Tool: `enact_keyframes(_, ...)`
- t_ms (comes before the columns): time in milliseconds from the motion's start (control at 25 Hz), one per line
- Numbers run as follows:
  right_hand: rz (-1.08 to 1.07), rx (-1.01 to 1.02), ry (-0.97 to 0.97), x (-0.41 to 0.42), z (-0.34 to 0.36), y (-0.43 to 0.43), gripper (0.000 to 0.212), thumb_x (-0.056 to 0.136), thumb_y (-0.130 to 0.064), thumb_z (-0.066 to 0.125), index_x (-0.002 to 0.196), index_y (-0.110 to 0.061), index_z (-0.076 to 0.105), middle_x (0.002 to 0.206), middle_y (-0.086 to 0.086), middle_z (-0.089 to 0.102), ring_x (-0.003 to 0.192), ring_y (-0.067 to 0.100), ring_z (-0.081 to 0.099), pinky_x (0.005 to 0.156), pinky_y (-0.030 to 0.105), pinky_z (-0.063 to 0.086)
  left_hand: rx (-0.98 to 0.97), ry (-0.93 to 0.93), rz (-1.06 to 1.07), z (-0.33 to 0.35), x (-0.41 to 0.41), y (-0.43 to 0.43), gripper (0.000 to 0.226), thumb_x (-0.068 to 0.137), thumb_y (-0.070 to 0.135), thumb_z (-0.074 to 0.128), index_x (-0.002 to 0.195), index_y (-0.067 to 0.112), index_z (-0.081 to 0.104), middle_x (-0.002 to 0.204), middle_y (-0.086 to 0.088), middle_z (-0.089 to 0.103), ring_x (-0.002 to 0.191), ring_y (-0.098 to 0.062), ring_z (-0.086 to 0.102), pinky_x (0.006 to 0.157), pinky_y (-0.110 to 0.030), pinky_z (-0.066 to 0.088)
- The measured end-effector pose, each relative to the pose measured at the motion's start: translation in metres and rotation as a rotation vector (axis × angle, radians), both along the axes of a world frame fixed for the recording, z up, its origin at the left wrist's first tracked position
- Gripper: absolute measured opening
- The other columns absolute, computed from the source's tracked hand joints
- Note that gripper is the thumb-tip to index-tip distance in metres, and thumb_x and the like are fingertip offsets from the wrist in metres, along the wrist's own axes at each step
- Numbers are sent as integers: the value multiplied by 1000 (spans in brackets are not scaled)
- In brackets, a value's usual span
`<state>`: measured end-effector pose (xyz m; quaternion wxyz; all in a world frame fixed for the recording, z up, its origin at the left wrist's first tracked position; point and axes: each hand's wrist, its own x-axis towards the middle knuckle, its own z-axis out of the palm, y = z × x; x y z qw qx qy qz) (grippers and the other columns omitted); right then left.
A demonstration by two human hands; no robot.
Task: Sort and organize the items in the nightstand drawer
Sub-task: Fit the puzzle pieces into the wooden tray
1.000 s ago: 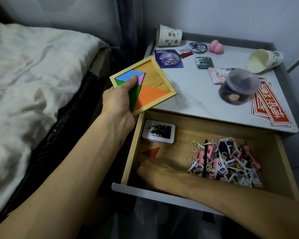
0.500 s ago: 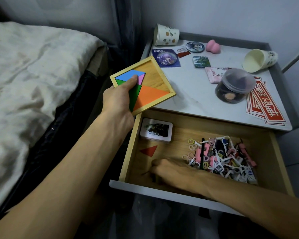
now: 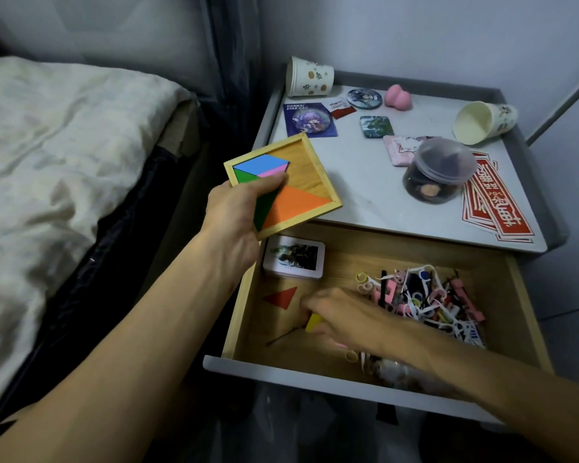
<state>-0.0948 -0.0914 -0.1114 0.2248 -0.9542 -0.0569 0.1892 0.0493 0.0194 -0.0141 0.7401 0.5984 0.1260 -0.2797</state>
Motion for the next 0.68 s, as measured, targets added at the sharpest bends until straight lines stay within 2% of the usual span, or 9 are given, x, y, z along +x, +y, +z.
enact_keyframes(80, -163, 178, -55, -4, 25, -9, 20, 88, -19, 72, 105, -24, 63, 96, -16, 62, 81, -7, 56, 75, 20, 47, 22, -27, -31, -3, -5, -2, 32, 73, 8, 81, 100, 12, 66, 85, -5, 74, 61, -14, 72, 51, -26, 57)
enact_keyframes(160, -306, 326, -174, -13, 56, -21, 21, 82, -18, 77, 97, -27, 66, 82, -16, 66, 76, -3, 64, 70, 21, 51, 38, -59, -97, -6, -11, -6, 35, 73, 7, 81, 104, 12, 66, 91, -6, 75, 70, -16, 73, 54, -26, 57)
enact_keyframes(280, -468, 501, -368, -28, 92, -37, 18, 83, -14, 76, 98, -19, 69, 88, -10, 73, 85, 2, 69, 77, 21, 55, 77, -122, -217, -12, -20, -9, 37, 72, 4, 80, 106, 11, 67, 95, -7, 75, 74, -16, 73, 60, -25, 59)
enact_keyframes(360, -580, 604, -431, -30, 103, -51, 11, 86, -10, 71, 96, -15, 69, 84, -5, 73, 80, 6, 69, 76, 21, 55, 93, -153, -329, -14, -28, -12, 40, 72, 3, 80, 109, 9, 67, 97, -8, 75, 81, -20, 73, 66, -26, 59)
enact_keyframes(480, -570, 454, -461, -23, 108, -69, 8, 89, -13, 69, 91, -20, 72, 83, -7, 73, 79, 5, 66, 73, 23, 51, 120, -175, -486, -17, -38, -16, 43, 71, 3, 81, 111, 9, 65, 97, -8, 76, 85, -23, 74, 66, -27, 59)
enact_keyframes(560, -482, 321, -403, -18, 106, -73, 5, 89, -18, 70, 86, -22, 72, 83, -7, 72, 77, 4, 64, 69, 25, 46, 136, -193, -553, -20, -41, -21, 50, 69, 5, 82, 115, 9, 63, 100, -8, 75, 90, -26, 73, 74, -32, 59)
enact_keyframes(680, -385, 208, -306, -16, 103, -74, 9, 89, -26, 70, 97, -23, 72, 92, -5, 72, 81, 5, 64, 70, 27, 49, 136, -211, -597, -22, -42, -26, 54, 69, 3, 82, 119, 8, 62, 103, -9, 74, 95, -29, 71, 83, -38, 57)
